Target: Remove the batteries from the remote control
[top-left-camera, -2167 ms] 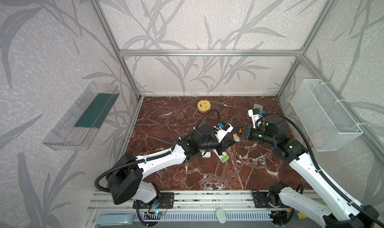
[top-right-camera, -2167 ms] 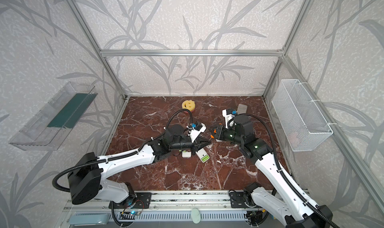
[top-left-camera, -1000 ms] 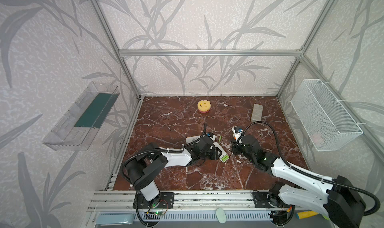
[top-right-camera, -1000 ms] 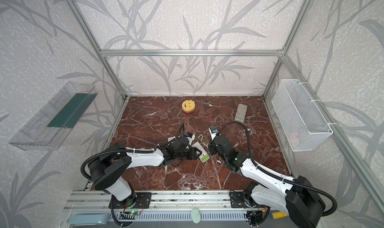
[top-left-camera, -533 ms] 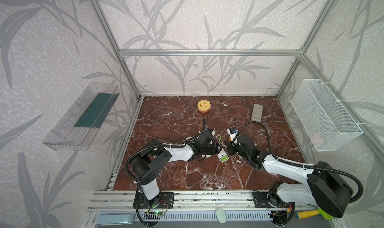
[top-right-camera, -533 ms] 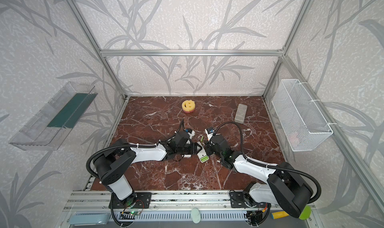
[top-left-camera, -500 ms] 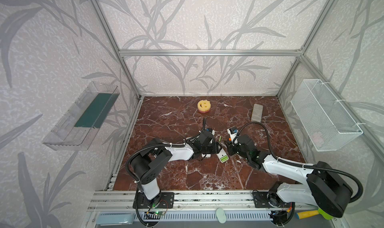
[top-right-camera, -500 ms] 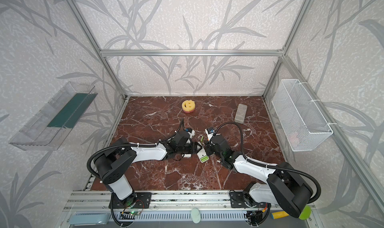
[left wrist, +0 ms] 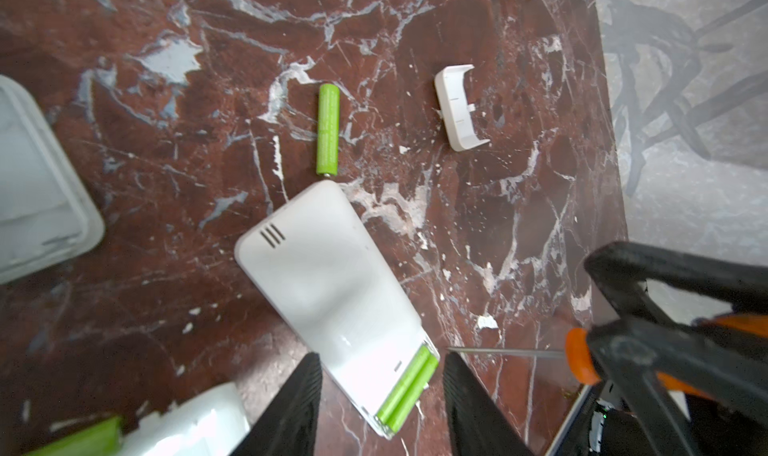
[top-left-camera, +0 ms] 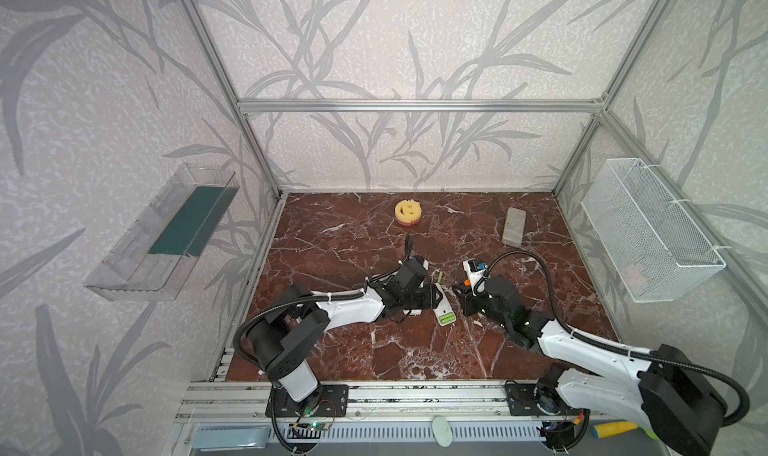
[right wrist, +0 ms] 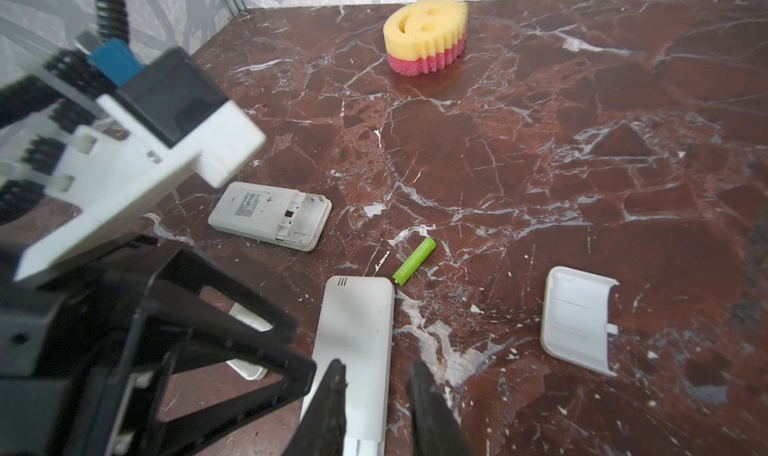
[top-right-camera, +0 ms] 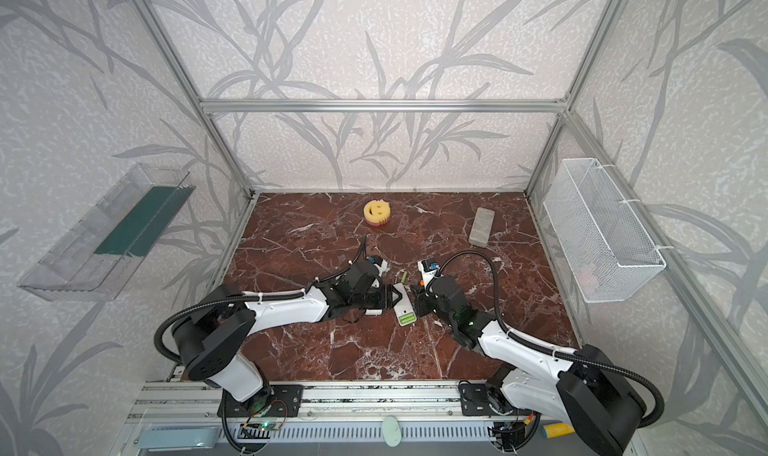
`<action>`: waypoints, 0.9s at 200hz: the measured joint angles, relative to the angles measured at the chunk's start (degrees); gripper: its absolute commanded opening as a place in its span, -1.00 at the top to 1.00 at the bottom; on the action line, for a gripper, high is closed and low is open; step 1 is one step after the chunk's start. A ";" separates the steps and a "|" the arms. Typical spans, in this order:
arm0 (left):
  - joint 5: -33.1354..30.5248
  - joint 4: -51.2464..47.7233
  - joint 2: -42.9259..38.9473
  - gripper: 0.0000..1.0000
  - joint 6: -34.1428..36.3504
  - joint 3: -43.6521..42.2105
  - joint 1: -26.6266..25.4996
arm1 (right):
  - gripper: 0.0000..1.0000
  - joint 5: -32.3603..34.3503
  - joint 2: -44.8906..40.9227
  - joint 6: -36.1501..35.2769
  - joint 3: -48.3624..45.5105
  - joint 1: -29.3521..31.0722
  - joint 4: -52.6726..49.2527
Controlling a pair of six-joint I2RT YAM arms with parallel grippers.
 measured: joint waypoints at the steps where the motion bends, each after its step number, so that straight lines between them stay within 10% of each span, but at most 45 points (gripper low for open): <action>1: -0.15 -0.11 -0.20 0.00 -0.02 -0.02 -0.13 | 1.00 0.17 -0.26 0.02 -0.02 0.02 -0.11; 180: -2.43 1.81 4.79 0.17 -12.92 -1.64 -5.03 | 1.00 6.47 2.23 3.10 -1.27 5.60 2.16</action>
